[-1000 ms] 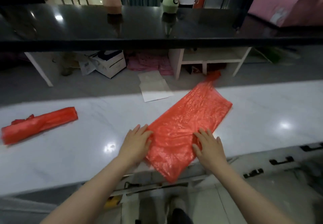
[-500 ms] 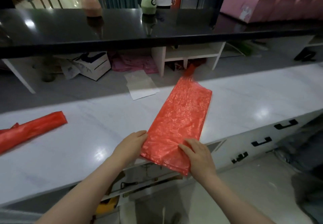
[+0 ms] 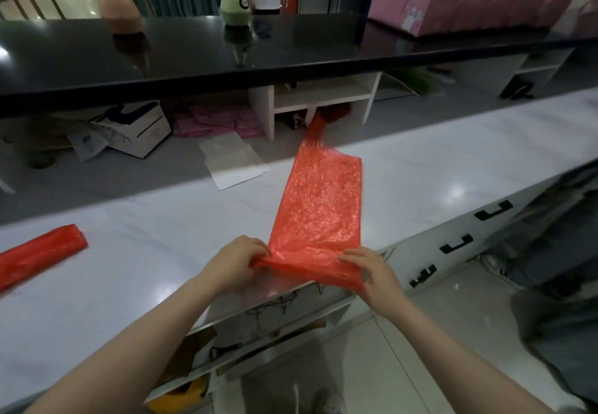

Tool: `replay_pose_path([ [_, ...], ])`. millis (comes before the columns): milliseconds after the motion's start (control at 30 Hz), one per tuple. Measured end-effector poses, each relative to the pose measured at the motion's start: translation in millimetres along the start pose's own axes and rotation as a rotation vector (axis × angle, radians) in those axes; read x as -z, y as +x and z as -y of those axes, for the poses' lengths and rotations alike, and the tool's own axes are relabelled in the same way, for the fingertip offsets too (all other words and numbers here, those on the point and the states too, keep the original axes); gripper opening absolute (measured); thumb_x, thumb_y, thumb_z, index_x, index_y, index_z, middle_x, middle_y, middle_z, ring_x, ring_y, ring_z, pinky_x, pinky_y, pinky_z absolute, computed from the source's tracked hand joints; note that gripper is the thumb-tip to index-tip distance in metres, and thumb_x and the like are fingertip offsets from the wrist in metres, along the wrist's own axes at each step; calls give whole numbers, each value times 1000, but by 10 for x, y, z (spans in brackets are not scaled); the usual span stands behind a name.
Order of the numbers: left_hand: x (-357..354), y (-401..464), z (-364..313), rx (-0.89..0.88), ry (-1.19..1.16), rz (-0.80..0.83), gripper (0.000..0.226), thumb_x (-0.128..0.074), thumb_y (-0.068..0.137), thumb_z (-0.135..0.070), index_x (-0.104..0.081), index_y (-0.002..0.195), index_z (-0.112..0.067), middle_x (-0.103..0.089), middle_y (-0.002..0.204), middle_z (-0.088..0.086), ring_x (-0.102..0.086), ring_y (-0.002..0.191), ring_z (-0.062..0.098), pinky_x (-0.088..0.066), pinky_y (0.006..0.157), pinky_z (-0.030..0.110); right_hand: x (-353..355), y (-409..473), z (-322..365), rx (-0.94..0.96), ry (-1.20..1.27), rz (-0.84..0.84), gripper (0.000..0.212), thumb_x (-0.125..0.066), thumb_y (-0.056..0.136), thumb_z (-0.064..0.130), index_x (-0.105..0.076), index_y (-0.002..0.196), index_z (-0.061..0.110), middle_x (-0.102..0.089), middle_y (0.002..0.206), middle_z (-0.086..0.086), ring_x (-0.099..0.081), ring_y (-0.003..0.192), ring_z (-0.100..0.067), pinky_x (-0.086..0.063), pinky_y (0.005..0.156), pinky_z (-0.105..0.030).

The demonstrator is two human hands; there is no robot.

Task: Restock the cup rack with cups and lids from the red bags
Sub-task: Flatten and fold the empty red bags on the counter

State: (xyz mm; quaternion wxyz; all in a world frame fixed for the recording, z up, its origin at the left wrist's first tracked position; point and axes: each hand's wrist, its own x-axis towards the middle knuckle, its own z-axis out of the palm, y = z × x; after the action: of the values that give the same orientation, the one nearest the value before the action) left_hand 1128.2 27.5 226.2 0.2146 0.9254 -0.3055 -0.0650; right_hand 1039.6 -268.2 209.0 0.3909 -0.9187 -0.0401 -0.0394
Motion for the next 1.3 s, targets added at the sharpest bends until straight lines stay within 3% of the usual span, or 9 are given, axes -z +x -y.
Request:
replay_pose_path([
  [100,-85,50,-18,208,-204,-85,15,-61,86,-11,-72,94,-15,-69,98,1,-61,92,18,-43,78,26,3,-20,9,-128,-11,-158,11,-74,81,31,-67,89,33,-59,93,16,-52,96,-11,-39,77,-23],
  [267,-136,161,-105,377,-246,-127,33,-55,92,-43,-55,64,-26,-58,64,-8,-52,62,10,-33,53,25,-39,11,-19,-347,1,-150,21,-68,85,38,-72,90,18,-62,93,6,-54,93,-14,-39,76,-29],
  [533,-184,317,-259,479,-35,-184,43,-44,92,-58,-55,73,-21,-62,70,-3,-59,71,23,-43,65,34,-30,62,17,-501,-11,-180,49,-55,93,36,-52,47,20,-62,80,-1,-55,79,-16,-36,62,-29],
  [700,-181,357,-306,485,61,-156,51,-37,90,-65,-56,76,-19,-64,71,-3,-61,70,22,-46,75,38,-23,51,49,-532,25,-211,34,-62,84,27,-61,52,19,-58,74,11,-52,73,-6,-36,59,-25],
  [867,-221,345,-296,489,122,-170,47,-40,89,-65,-52,79,-21,-64,73,-4,-61,71,22,-46,75,38,-16,69,19,-566,135,-168,20,-63,75,19,-54,58,22,-56,76,3,-52,72,-16,-34,58,-27],
  [1000,-341,246,-254,228,127,-366,33,-64,86,-39,-56,110,-17,-59,108,3,-57,92,25,-45,79,38,6,14,-3,-457,150,-256,15,-66,83,20,-51,86,19,-60,88,4,-57,82,-15,-43,67,-24],
  [1100,-342,221,-218,-59,218,-454,41,-74,77,-16,-59,115,-16,-57,125,9,-55,103,31,-46,87,42,56,-17,-54,-80,-270,-364,42,-62,78,0,-54,117,14,-58,119,-6,-52,110,-24,-46,93,-38],
  [1200,-256,302,-202,-294,256,-381,48,-81,62,-6,-68,108,-7,-64,119,15,-65,101,33,-53,86,42,94,-19,-124,138,-685,-36,101,-54,69,-10,-12,152,31,-14,160,-6,-9,145,-29,-12,113,-49],
  [1300,-190,344,-184,-397,331,-250,34,-72,75,-14,-71,108,-7,-66,119,16,-64,105,36,-53,87,49,59,-1,-225,74,-795,166,106,-59,84,7,22,145,40,20,157,7,27,141,-24,19,110,-47],
])
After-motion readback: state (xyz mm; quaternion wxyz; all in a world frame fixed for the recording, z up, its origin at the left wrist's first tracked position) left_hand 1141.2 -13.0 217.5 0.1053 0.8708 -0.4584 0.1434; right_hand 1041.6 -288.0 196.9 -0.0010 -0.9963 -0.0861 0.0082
